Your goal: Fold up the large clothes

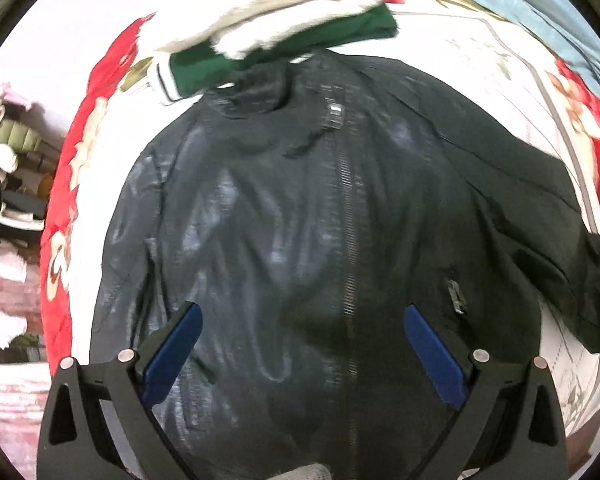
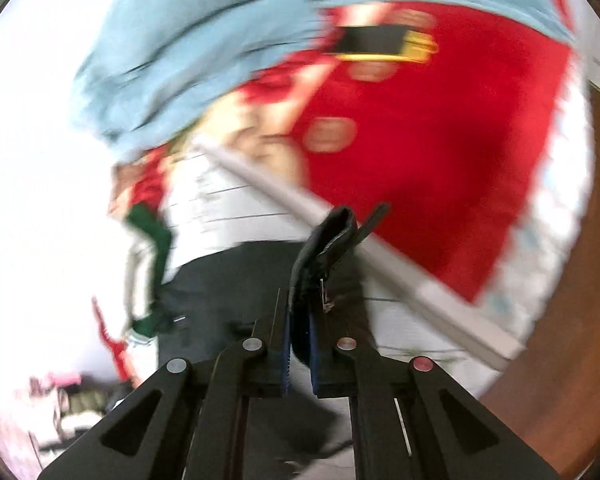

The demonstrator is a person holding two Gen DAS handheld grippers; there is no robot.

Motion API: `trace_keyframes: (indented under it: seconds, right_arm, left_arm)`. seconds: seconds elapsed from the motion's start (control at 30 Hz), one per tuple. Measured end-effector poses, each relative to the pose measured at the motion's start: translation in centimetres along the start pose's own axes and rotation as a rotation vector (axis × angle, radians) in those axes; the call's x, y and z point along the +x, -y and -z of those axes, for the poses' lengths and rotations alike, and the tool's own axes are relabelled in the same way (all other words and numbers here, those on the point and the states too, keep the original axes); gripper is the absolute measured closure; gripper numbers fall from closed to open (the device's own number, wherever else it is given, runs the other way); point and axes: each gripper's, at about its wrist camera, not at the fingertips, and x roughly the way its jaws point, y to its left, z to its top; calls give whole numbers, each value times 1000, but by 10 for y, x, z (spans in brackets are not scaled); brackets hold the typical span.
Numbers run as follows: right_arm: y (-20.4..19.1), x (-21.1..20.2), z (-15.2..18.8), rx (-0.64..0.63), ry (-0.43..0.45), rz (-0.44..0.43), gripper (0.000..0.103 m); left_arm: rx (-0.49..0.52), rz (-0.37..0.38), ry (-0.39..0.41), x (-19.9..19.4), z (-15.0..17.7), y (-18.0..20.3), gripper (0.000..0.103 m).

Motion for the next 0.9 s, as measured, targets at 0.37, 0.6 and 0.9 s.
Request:
trace_keyframes:
  seconds: [0.37, 0.6, 0.9]
  right_arm:
    - [-271, 205, 124, -473, -355, -140, 96]
    - [-357, 359, 267, -779, -605, -118, 96]
    - [-348, 381, 269, -706, -691, -127, 85]
  left_arm:
    - [-268, -133, -58, 43, 8, -154, 0]
    - [-385, -201, -113, 94, 37, -227, 0]
    - [-409, -145, -160, 90, 53, -246, 0]
